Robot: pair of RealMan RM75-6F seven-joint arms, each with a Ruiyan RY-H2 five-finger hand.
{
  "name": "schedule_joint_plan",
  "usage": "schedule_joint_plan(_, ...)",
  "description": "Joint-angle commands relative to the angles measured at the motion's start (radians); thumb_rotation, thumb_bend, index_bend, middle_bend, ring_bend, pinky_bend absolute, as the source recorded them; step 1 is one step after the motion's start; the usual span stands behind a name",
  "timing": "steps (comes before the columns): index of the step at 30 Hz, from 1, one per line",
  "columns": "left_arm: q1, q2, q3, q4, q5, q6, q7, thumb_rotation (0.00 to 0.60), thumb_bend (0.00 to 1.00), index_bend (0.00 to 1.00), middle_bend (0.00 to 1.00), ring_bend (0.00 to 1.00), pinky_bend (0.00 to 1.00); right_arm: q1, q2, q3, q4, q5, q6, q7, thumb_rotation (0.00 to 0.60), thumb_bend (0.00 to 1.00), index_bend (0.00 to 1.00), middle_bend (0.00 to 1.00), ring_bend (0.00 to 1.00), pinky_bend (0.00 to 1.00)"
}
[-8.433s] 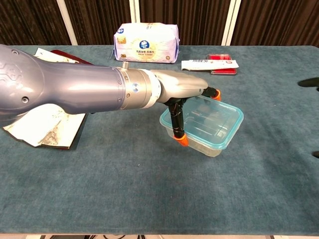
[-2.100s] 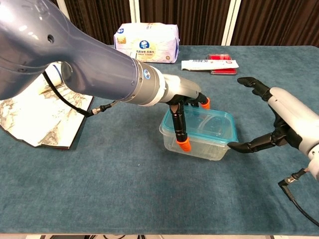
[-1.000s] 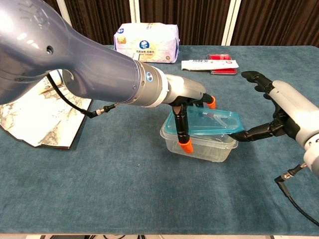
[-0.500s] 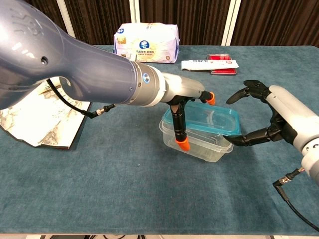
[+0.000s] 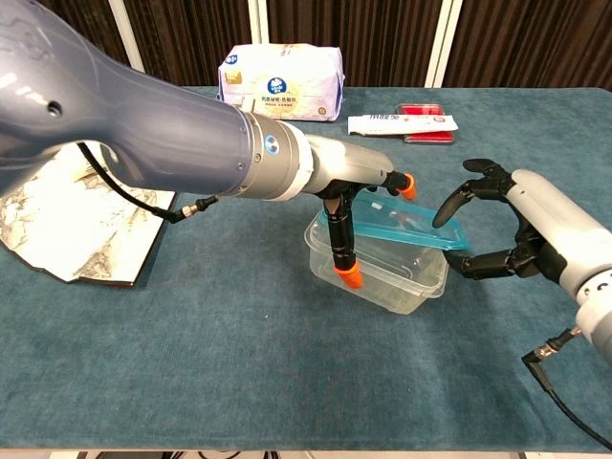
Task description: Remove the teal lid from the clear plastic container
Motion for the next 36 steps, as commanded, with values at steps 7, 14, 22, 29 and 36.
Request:
schedule_joint_plan(7, 0.034, 0.041, -0.005, -0.045, 0.087, 0.012, -0.025, 0.6, 0.0, 0.0, 0.0, 0.0, 0.15, -0.001, -0.008, -0.007, 0.012, -0.01, 0.007, -0.005, 0.6, 0.58, 0.52, 0.03, 0.0, 0.0)
schedule_joint_plan(14, 0.087, 0.095, -0.007, -0.102, 0.208, 0.056, -0.055, 0.6, 0.0, 0.0, 0.0, 0.0, 0.15, 0.002, -0.023, 0.006, 0.019, -0.01, 0.014, 0.0, 0.6, 0.58, 0.55, 0.04, 0.0, 0.0)
schedule_joint_plan(22, 0.159, 0.158, -0.009, -0.146, 0.311, 0.099, -0.112, 0.6, 0.0, 0.0, 0.0, 0.0, 0.15, 0.027, -0.056, 0.055, 0.039, -0.003, 0.018, -0.021, 0.6, 0.58, 0.57, 0.05, 0.0, 0.0)
schedule_joint_plan(29, 0.21, 0.207, -0.006, -0.174, 0.384, 0.119, -0.149, 0.6, 0.0, 0.0, 0.0, 0.0, 0.15, 0.042, -0.064, 0.1, 0.036, 0.016, 0.024, -0.037, 0.6, 0.58, 0.61, 0.07, 0.0, 0.0)
schedule_joint_plan(36, 0.248, 0.24, -0.009, -0.184, 0.427, 0.128, -0.178, 0.6, 0.0, 0.0, 0.0, 0.0, 0.15, 0.056, -0.058, 0.134, 0.033, 0.03, 0.026, -0.054, 0.6, 0.58, 0.63, 0.08, 0.0, 0.0)
